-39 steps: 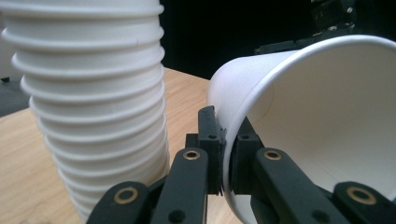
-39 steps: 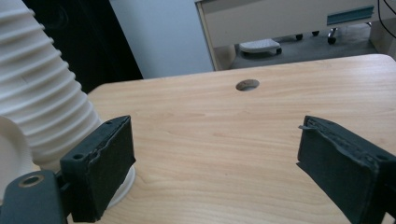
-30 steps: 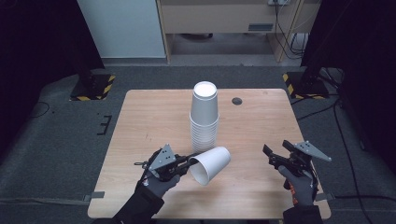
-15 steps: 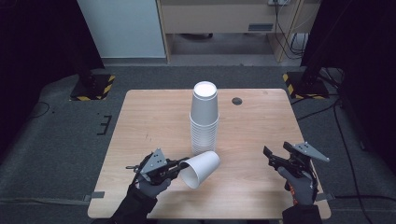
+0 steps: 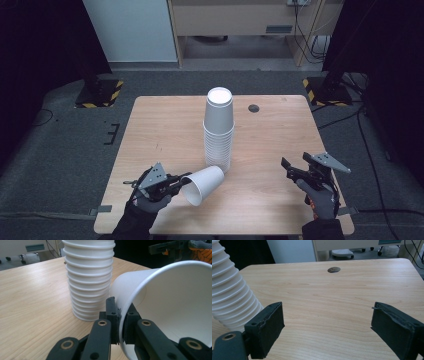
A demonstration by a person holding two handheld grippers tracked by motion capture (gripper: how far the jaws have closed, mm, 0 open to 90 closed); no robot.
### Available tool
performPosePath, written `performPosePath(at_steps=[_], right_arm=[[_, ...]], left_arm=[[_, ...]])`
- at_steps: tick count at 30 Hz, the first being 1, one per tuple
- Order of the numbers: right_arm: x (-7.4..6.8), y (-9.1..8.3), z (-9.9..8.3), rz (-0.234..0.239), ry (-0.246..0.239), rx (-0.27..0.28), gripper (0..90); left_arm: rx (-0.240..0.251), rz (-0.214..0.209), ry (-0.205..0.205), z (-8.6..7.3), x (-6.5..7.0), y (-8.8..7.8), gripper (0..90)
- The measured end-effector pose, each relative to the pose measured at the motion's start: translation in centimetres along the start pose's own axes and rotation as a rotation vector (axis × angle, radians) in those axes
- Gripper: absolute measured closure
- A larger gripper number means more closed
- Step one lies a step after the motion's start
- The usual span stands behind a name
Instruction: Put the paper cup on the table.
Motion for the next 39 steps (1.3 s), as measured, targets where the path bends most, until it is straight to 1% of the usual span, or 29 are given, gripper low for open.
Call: performPosePath(at_steps=[8,10,14,17,18,19,20,21,22,25,27,28,30,33,35,37,38,39], right_arm=[[0.0,0.0,-0.2,0.0,0.002,-0.006,11.1],[0.1,0.0,-0.2,-0.003,-0.005,-0.008,11.1],[0.1,0.2,-0.2,-0.005,0.005,-0.011,11.1],[0.1,0.3,-0.4,-0.007,-0.005,-0.017,11.1],[0.0,0.3,-0.4,-0.007,-0.008,-0.019,11.1],[0.0,0.3,-0.4,-0.007,-0.008,-0.019,11.1],[0.0,0.2,-0.5,-0.004,-0.014,-0.019,11.1],[-0.1,0.2,-0.4,-0.005,-0.012,-0.016,11.1],[0.0,0.2,-0.4,-0.005,-0.014,-0.017,11.1],[0.0,0.2,-0.5,-0.007,-0.026,-0.019,11.2],[0.0,0.2,-0.6,-0.006,-0.024,-0.021,11.2],[0.0,0.3,-0.6,-0.004,-0.024,-0.022,11.2],[-0.1,0.4,-0.7,-0.003,-0.033,-0.027,11.2],[-0.2,0.6,-1.0,-0.003,-0.047,-0.036,11.2],[-0.2,0.6,-1.0,-0.004,-0.045,-0.039,11.2],[-0.1,0.6,-1.0,-0.005,-0.041,-0.035,11.2],[0.0,0.6,-1.0,-0.008,-0.041,-0.035,11.3],[0.0,0.6,-1.0,-0.01,-0.041,-0.036,11.3]], left_arm=[[-0.016,0.023,-0.008,-0.5,-0.2,-1.0,85.0],[-0.018,0.025,-0.007,-0.6,-0.3,-1.2,85.0],[-0.01,0.03,-0.027,-0.8,-0.6,-2.0,85.0],[-0.008,0.04,-0.033,-0.9,-0.7,-2.3,85.0],[-0.002,0.053,-0.039,-0.8,-0.9,-2.7,85.0],[-0.002,0.053,-0.039,-0.8,-0.9,-2.7,85.0],[0.005,0.063,-0.045,-0.8,-1.0,-3.0,85.0],[0.005,0.063,-0.045,-0.8,-1.0,-3.0,85.0],[0.006,0.077,-0.052,-0.8,-1.3,-3.2,85.0],[0.007,0.103,-0.064,-0.9,-1.8,-3.6,85.0],[0.008,0.119,-0.071,-1.0,-2.0,-4.0,84.9],[0.008,0.119,-0.071,-1.0,-2.0,-4.0,85.0],[0.012,0.143,-0.088,-1.0,-2.4,-4.4,84.9],[0.009,0.161,-0.096,-1.1,-2.7,-4.7,85.0],[0.009,0.168,-0.097,-1.1,-2.8,-4.8,84.9],[0.011,0.195,-0.108,-1.2,-3.3,-5.3,84.9],[0.011,0.195,-0.108,-1.2,-3.3,-5.3,84.9],[0.012,0.217,-0.115,-1.3,-3.7,-5.6,84.9]])
Point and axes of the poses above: each handheld gripper's, and its own axes: y roughly forward along the jaws, z roughly out of its top, x roughly to its right, the point moved 6 cm from there along y, roughly forward along the jaws, and after that the axes turned 14 degrees about -z, right-handed, at the moved point
